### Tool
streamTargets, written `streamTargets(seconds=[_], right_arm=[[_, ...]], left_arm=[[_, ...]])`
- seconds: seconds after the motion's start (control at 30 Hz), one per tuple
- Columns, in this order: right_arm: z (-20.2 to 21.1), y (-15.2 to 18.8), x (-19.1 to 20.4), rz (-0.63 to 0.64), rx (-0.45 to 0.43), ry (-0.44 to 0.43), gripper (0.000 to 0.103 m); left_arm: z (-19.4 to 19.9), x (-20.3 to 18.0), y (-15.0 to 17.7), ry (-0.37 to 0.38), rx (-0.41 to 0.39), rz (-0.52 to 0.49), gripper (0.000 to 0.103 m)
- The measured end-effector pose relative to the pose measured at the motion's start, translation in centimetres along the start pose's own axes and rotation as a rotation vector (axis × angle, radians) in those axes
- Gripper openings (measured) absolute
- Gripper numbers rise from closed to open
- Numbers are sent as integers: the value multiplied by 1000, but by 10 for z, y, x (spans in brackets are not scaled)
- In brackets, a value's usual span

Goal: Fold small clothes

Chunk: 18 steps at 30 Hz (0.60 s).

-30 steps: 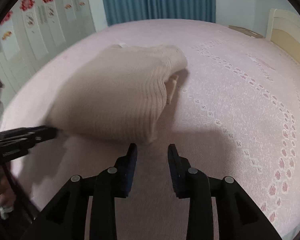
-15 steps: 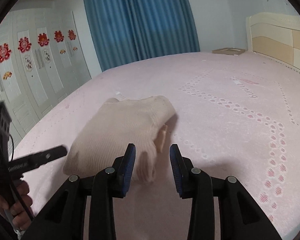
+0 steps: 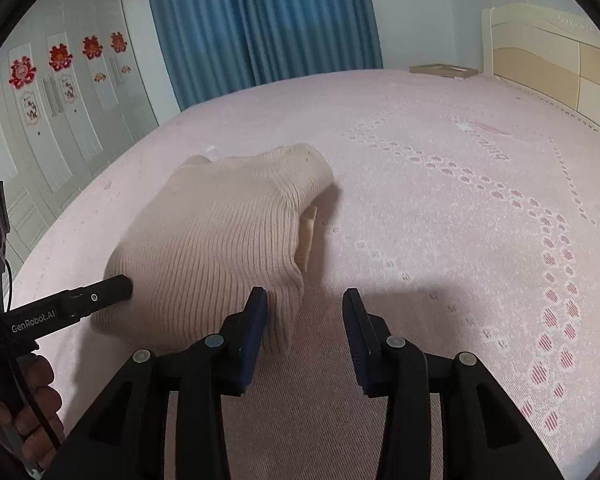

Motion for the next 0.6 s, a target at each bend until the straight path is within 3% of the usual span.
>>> streamTargets(seconds=[0.07,0.3,0.5,0.6], right_arm=[[5,3,-2,-4,9,1,44],[16,14,-6,-22,16,-26,45],[29,26,-2,-26,12,-41,45],[34,35,0,-12,43,-39,45]], left_arm=[[5,0,7,-8,6,-8,61],[16,-1,18,-84,-12,-73,63],[30,4,35,-80,-12,-38,63],[33,0,41,-95,8,-75,63]])
Point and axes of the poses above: each gripper's, at about its wrist camera, not at the fingertips, and z roughly against the way its jaws point, x to its left, y to its underside, the point moved 4 cm from there along -z, roughly the way its jaws point, and after that the axes turned 11 degrees about x, right-handed, at the moved point
